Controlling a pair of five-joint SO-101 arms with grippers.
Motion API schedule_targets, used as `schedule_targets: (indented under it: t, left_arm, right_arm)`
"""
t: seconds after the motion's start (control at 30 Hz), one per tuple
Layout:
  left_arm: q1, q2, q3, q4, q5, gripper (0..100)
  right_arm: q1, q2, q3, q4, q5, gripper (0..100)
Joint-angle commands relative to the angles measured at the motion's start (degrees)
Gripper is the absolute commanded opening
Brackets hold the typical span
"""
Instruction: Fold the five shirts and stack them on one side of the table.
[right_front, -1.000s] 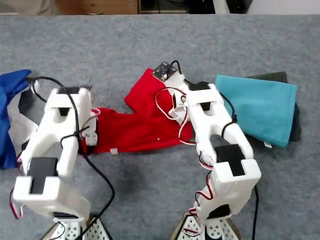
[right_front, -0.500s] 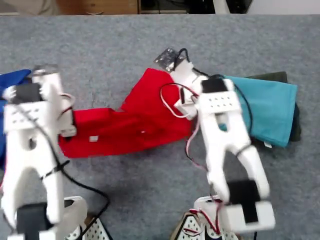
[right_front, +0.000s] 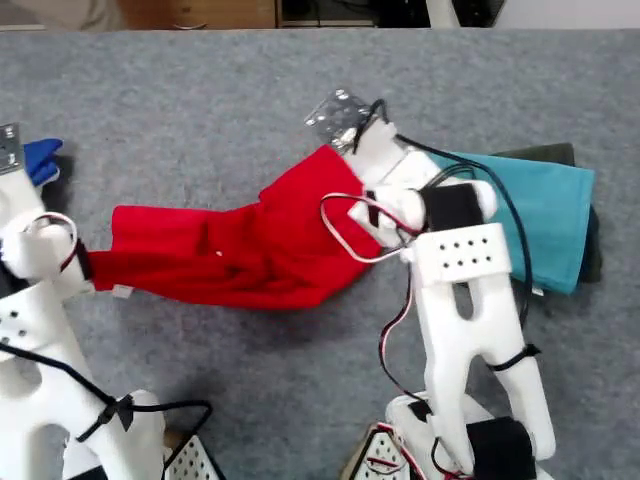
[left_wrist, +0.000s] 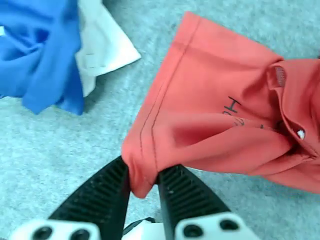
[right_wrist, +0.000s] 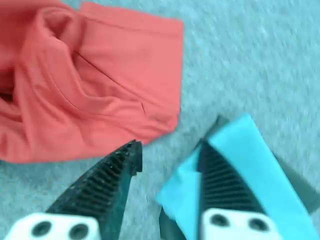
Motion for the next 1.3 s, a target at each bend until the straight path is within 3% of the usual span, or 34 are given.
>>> schedule_targets:
  t: [0.0,0.1,0.27,0.33,0.47,0.57,0.7,1.27]
  left_arm:
    - [-3.16,-1.63,3.08,0.62,-2.2,2]
    - [-4.57,-1.63,7.65,0.62,-3.96,2]
    - [-4.48,-1.71,13.36,0.53,-4.13,2]
    - [-4.48,-1.71,15.03,0.26,-4.13,2]
    - [-4.66,-1.71,18.9,0.18,-4.13,2]
    - [-5.01,-1.71,22.59,-1.93,-4.13,2]
    - [-6.42,-1.71,25.67,-3.52,-4.22,2]
    - [-7.47,-1.01,29.01,-9.76,-6.95,2]
  right_arm:
    - [-6.37,0.48,-1.27,-4.48,-3.08,5.6]
    - [-11.3,6.29,-2.51,-7.47,-5.98,9.7]
    - [-17.45,20.88,-8.31,-7.38,-9.58,28.6]
    - [-19.12,27.12,-11.65,-7.38,-9.67,31.5]
    - [-21.41,39.87,-17.63,-7.3,-9.85,26.7]
    - [-21.58,46.9,-20.7,-7.21,-9.58,16.2]
    - [-17.63,49.98,-25.71,-3.52,-9.32,2.4]
    - [3.21,49.27,-31.78,23.3,5.36,2.3]
